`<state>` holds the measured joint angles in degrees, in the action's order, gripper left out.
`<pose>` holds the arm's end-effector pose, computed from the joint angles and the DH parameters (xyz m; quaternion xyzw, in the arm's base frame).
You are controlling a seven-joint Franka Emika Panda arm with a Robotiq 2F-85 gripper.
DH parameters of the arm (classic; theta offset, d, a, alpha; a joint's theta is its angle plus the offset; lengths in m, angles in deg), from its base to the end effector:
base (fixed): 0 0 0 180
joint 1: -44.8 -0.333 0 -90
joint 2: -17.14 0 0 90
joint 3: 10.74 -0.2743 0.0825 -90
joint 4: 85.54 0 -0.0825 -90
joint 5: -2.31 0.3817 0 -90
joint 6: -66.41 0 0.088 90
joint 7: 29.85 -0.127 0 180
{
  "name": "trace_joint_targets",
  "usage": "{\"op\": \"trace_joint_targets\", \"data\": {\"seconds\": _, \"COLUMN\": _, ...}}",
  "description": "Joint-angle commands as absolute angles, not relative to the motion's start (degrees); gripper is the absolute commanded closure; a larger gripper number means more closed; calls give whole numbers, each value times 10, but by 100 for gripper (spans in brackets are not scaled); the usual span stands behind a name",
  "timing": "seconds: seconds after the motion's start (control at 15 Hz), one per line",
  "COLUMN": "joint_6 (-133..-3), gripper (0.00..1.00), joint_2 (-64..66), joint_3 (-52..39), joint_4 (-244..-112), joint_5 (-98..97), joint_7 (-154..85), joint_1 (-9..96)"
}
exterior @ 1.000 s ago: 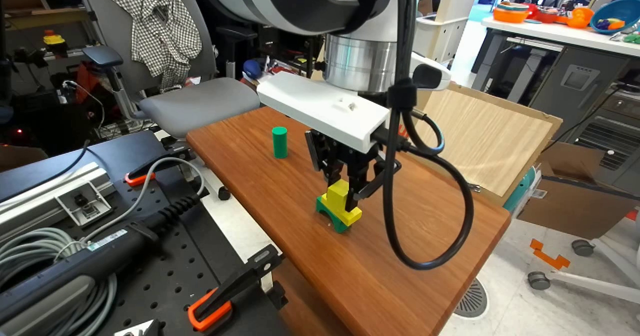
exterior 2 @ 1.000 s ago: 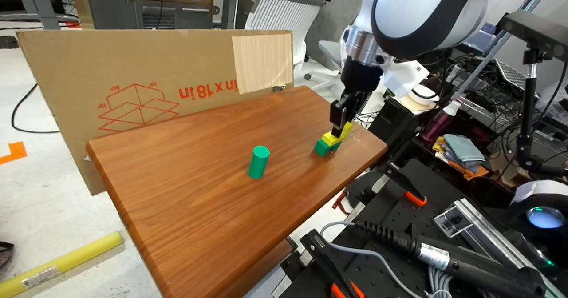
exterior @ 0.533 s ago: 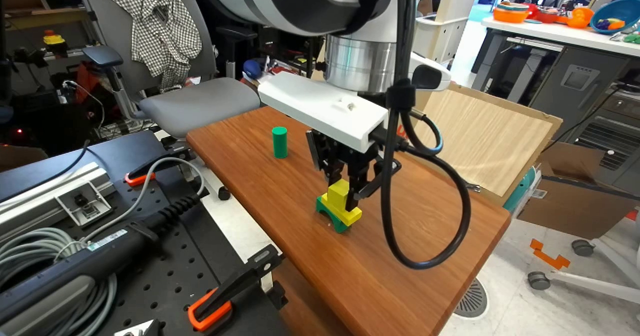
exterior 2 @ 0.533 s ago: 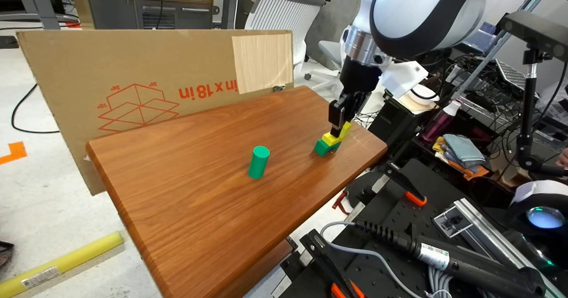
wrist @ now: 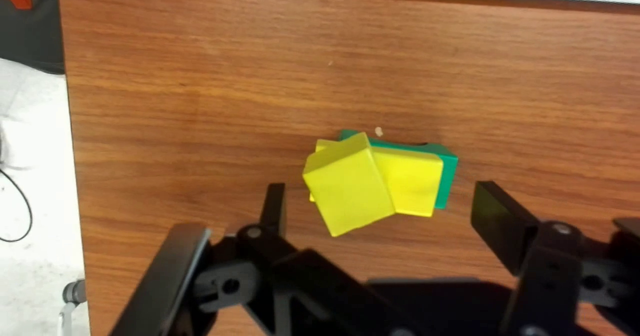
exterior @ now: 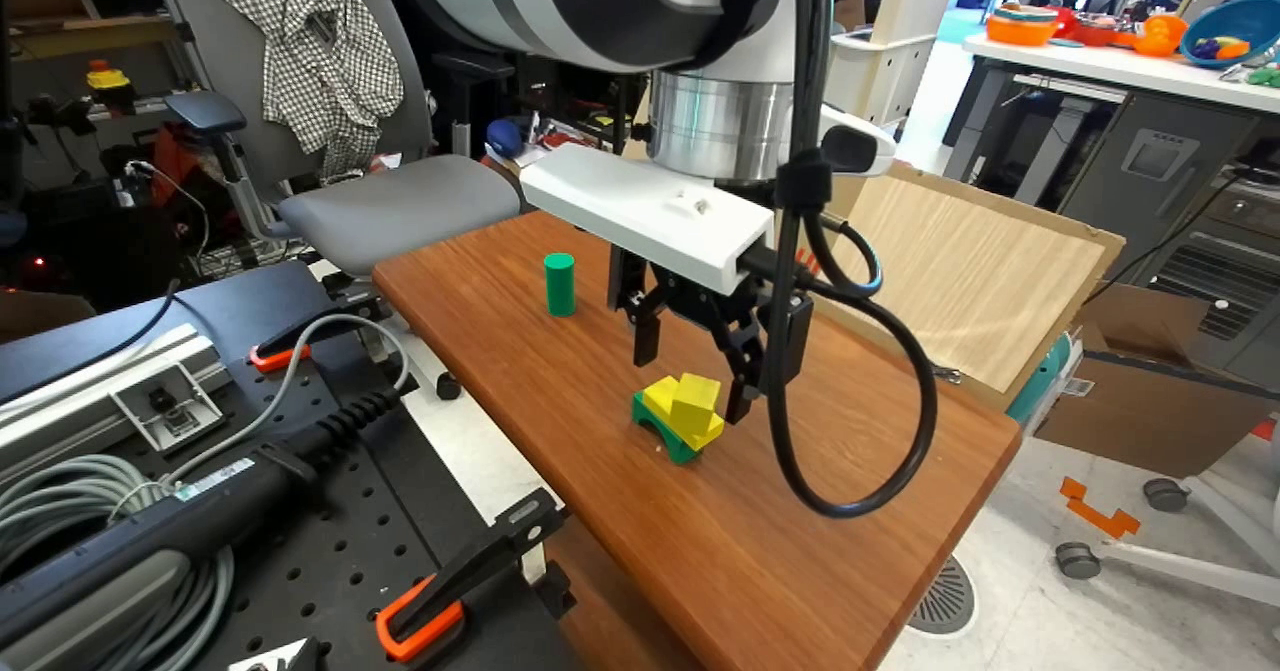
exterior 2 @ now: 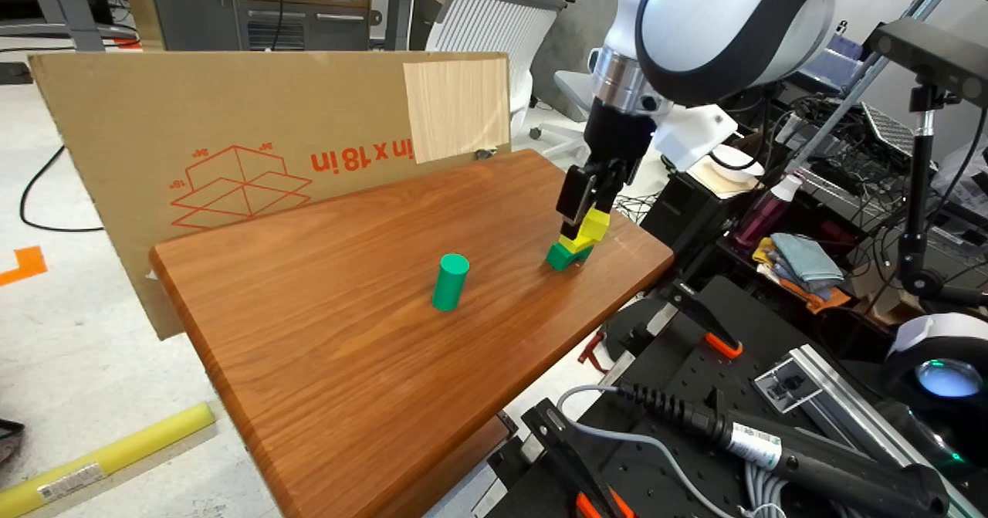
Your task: Move the rectangular block backward, place the yellow rectangular block above it, then place the yellow cube at the top of the stack
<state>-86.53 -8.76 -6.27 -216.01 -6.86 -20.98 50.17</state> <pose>0.4954 -0.0868 0.0956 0.9960 0.0672 -0.0382 0.0457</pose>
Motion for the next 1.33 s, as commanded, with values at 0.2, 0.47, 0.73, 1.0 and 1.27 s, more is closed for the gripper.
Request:
{"op": "trace_joint_targets", "data": {"seconds": 0.2, "joint_6": -863, "gripper": 0, "joint_2": -50, "joint_3": -56, "joint_4": -2188, "joint_5": -87, "joint_7": -208, "joint_1": 496}}
{"op": "trace_joint_targets", "data": {"seconds": 0.47, "joint_6": -836, "gripper": 0, "joint_2": 5, "joint_3": -48, "joint_4": -2229, "joint_5": -100, "joint_7": -203, "joint_1": 496}}
{"op": "trace_joint_targets", "data": {"seconds": 0.73, "joint_6": -810, "gripper": 0, "joint_2": 54, "joint_3": -41, "joint_4": -2263, "joint_5": -132, "joint_7": -217, "joint_1": 490}}
{"op": "trace_joint_targets", "data": {"seconds": 1.0, "joint_6": -810, "gripper": 0, "joint_2": 95, "joint_3": -46, "joint_4": -2305, "joint_5": -137, "joint_7": -211, "joint_1": 498}}
{"op": "trace_joint_targets", "data": {"seconds": 1.27, "joint_6": -817, "gripper": 0, "joint_2": 74, "joint_3": -50, "joint_4": -2292, "joint_5": -127, "joint_7": -208, "joint_1": 500}}
